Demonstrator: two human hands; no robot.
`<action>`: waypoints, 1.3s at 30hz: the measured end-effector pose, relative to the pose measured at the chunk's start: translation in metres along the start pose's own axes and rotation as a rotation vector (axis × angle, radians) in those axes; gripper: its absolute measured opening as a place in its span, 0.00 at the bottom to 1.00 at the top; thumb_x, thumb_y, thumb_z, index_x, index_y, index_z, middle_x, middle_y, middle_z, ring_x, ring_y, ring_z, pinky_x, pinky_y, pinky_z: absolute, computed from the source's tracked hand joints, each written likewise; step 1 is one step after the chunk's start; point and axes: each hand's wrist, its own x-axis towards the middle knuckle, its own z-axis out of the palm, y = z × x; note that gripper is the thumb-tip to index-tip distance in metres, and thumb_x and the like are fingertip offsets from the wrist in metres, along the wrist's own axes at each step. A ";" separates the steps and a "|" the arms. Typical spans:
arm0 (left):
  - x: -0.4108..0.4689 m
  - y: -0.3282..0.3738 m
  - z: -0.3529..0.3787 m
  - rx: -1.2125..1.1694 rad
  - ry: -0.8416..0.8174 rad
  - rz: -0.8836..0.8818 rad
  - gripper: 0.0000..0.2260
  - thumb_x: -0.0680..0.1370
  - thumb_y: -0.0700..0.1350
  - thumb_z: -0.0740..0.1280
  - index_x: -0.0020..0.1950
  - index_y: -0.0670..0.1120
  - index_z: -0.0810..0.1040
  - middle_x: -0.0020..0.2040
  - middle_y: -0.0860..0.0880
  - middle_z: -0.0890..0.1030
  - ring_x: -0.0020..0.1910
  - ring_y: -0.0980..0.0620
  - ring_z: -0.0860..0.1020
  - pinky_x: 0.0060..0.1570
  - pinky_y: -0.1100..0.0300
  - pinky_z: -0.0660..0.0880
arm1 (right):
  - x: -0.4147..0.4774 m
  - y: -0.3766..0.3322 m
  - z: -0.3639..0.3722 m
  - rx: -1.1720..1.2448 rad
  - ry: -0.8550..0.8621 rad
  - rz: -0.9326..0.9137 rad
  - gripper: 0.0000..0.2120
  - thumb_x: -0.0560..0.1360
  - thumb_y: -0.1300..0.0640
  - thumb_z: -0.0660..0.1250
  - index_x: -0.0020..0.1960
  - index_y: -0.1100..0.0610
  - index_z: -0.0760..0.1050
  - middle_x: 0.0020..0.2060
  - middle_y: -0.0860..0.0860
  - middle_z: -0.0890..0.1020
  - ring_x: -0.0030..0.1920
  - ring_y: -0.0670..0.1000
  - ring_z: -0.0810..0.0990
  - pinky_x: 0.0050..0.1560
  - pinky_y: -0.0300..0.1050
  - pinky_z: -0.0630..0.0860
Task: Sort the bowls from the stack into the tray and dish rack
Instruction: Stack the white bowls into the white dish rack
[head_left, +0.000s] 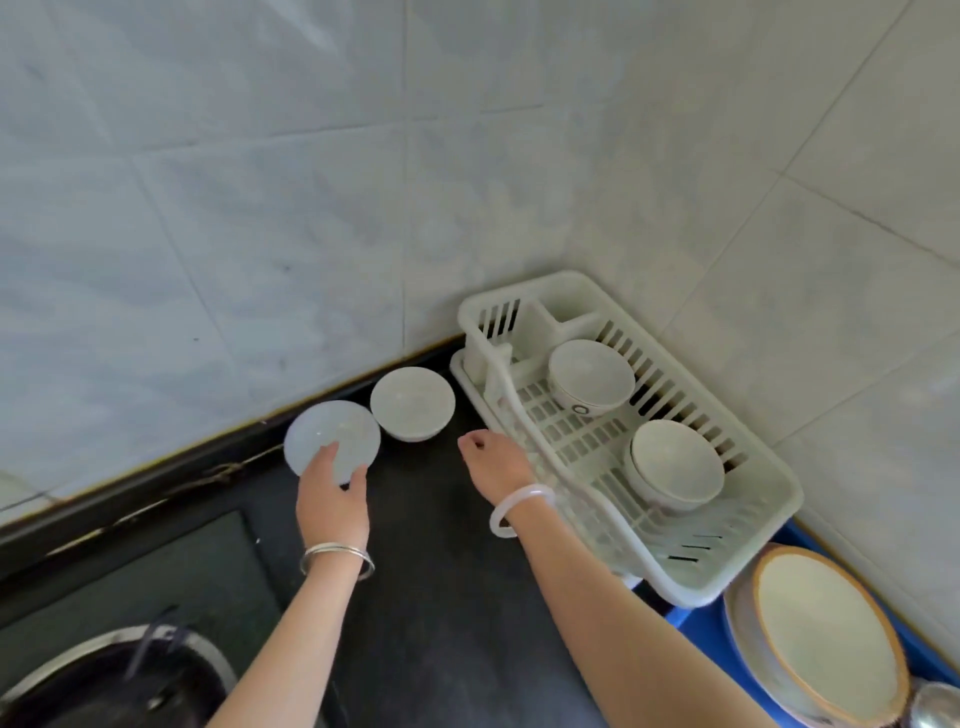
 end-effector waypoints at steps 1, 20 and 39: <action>0.005 -0.008 0.000 0.002 0.038 -0.015 0.22 0.77 0.41 0.64 0.71 0.43 0.66 0.72 0.41 0.67 0.71 0.42 0.65 0.70 0.48 0.62 | 0.008 -0.001 0.007 -0.054 -0.002 0.007 0.21 0.80 0.48 0.54 0.70 0.54 0.69 0.63 0.53 0.77 0.60 0.54 0.76 0.56 0.46 0.71; 0.053 -0.048 -0.005 -0.442 0.028 -0.259 0.22 0.76 0.36 0.63 0.69 0.47 0.70 0.66 0.46 0.75 0.67 0.46 0.71 0.67 0.51 0.65 | 0.074 -0.020 0.044 0.590 0.069 0.253 0.12 0.74 0.70 0.59 0.57 0.69 0.73 0.51 0.64 0.80 0.56 0.65 0.79 0.52 0.54 0.81; 0.065 -0.045 -0.016 -0.933 -0.054 -0.516 0.19 0.80 0.48 0.57 0.71 0.46 0.66 0.69 0.44 0.71 0.68 0.43 0.69 0.64 0.51 0.68 | 0.041 -0.069 0.058 0.183 0.015 0.051 0.06 0.73 0.61 0.69 0.49 0.60 0.80 0.36 0.56 0.85 0.37 0.51 0.86 0.49 0.50 0.82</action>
